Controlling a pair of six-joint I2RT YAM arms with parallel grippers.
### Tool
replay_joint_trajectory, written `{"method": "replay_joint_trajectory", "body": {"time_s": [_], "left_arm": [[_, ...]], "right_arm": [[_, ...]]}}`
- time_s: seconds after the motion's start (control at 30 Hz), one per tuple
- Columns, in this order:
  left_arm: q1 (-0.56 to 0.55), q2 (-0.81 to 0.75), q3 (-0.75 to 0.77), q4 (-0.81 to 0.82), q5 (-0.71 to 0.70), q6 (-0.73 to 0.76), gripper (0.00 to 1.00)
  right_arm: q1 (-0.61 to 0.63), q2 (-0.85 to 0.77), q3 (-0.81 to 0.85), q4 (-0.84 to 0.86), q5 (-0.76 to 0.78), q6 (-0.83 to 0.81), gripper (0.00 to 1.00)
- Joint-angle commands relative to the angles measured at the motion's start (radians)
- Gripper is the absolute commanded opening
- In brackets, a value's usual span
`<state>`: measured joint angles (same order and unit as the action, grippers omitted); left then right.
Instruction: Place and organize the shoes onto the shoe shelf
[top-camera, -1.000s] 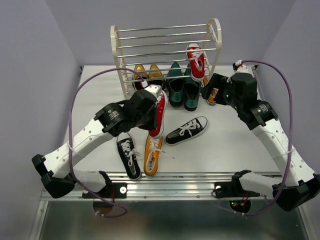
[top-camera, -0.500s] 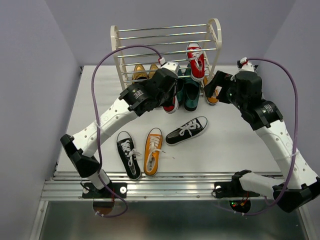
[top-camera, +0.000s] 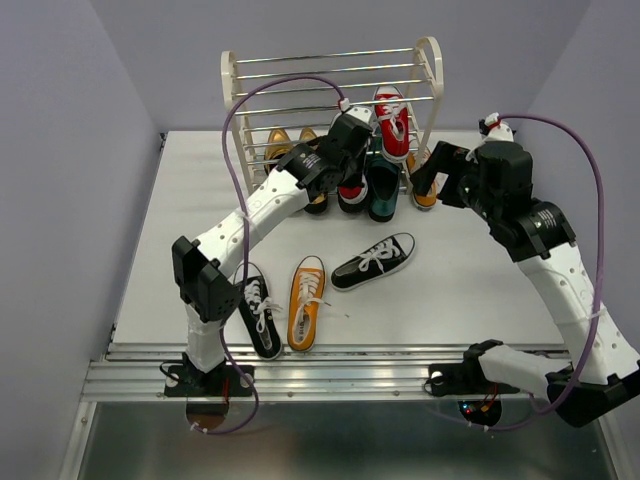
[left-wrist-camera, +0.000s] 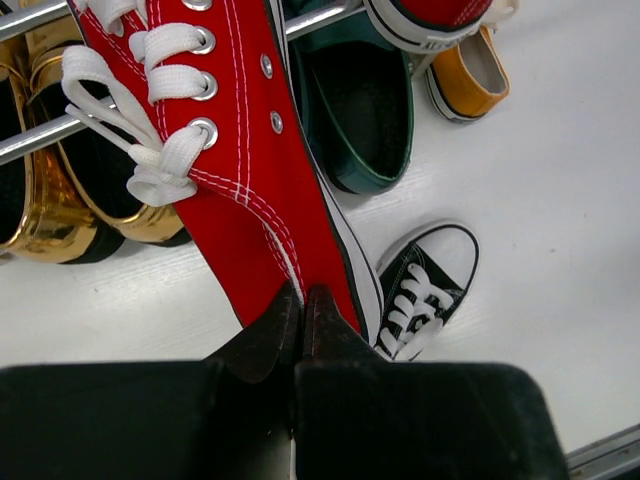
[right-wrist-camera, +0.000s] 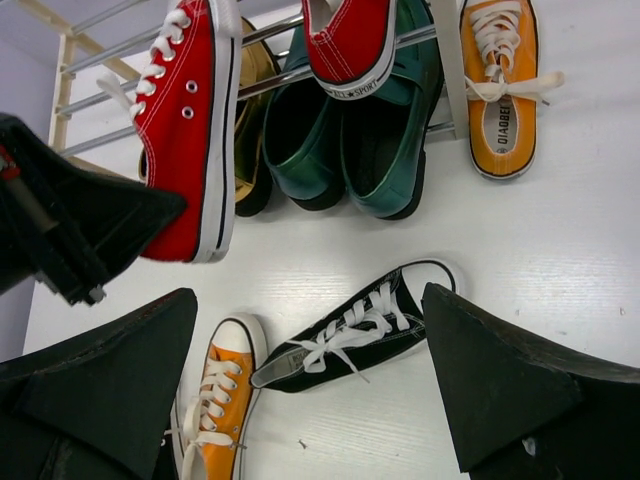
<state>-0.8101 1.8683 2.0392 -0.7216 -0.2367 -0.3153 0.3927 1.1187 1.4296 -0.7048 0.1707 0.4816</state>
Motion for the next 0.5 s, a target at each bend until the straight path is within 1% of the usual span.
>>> {"method": "replay_joint_trajectory", "body": {"time_s": [0.0,0.13,0.27,0.47], "left_arm": [[0.012,0.006,0.119,0.152,-0.049,0.053,0.00],[0.017,0.045,0.160,0.169,-0.072,0.058,0.00],[0.026,0.057,0.173,0.220,-0.087,0.074,0.00],[0.043,0.088,0.210,0.270,-0.104,0.104,0.00]], "right_arm": [[-0.003,-0.034,0.038,-0.028,-0.020,-0.021,1.00],[-0.003,-0.040,0.045,-0.051,-0.027,-0.029,1.00],[-0.003,-0.054,0.043,-0.084,-0.030,-0.034,1.00],[-0.003,-0.082,0.012,-0.128,-0.040,-0.017,1.00]]}}
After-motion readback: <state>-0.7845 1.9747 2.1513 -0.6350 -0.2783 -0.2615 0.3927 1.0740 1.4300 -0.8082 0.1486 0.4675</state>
